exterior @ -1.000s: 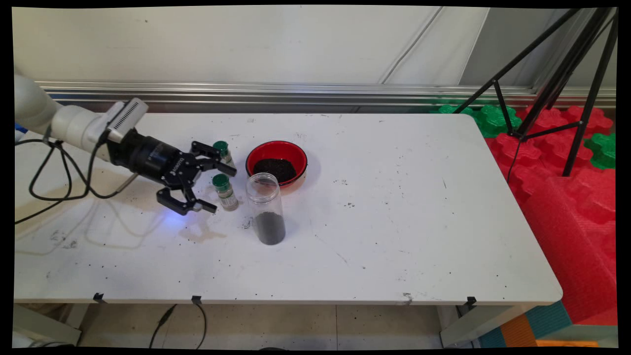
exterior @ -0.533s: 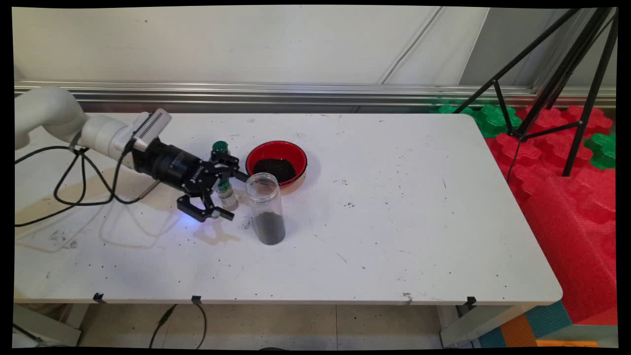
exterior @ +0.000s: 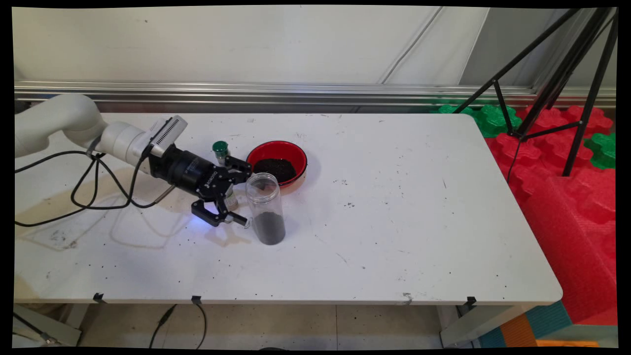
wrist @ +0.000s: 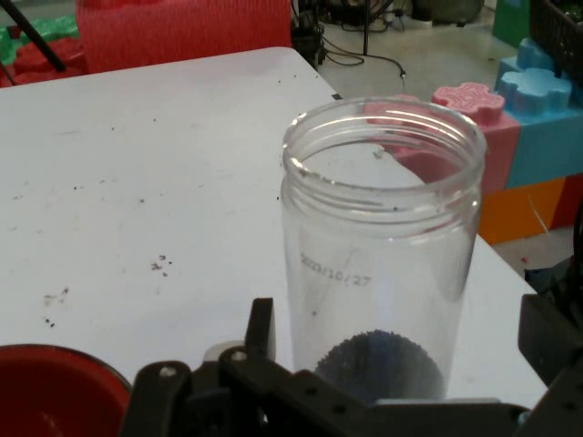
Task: Pick up the black seasoning powder from the table, then pour the black seasoning powder in the red bowl
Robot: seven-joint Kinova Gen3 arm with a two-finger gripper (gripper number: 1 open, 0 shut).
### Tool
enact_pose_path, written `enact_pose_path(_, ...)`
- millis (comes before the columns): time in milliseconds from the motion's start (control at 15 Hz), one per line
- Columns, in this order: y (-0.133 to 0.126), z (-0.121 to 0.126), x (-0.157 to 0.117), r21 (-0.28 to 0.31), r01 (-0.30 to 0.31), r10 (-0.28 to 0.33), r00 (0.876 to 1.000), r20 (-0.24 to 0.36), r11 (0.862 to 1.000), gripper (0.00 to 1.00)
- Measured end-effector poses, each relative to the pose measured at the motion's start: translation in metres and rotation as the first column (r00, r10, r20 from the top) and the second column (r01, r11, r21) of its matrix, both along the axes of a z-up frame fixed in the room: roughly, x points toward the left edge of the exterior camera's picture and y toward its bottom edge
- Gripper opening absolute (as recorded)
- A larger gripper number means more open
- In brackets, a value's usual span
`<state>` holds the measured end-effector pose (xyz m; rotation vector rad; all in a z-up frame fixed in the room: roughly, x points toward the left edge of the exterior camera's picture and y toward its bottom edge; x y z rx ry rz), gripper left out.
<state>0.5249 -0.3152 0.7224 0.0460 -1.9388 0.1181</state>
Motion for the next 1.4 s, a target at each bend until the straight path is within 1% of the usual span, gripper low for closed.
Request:
enact_pose_path(667,-0.008,-0.008,-0.009,-0.004,0.013,-0.013,1.0,-0.009,1.0,1.0)
enact_pose_path(733,-0.008,-0.009,-0.01,-0.004,0.014,-0.014,1.0,-0.01,1.0,0.0)
enact_pose_path(1133,-0.01,-0.01,-0.01,-0.005,0.02,-0.02,1.0,-0.014,1.0,0.0)
enact_pose_path(1400,-0.012,-0.004,-0.009,-0.006,0.015,-0.016,0.999,-0.028,1.0,0.0)
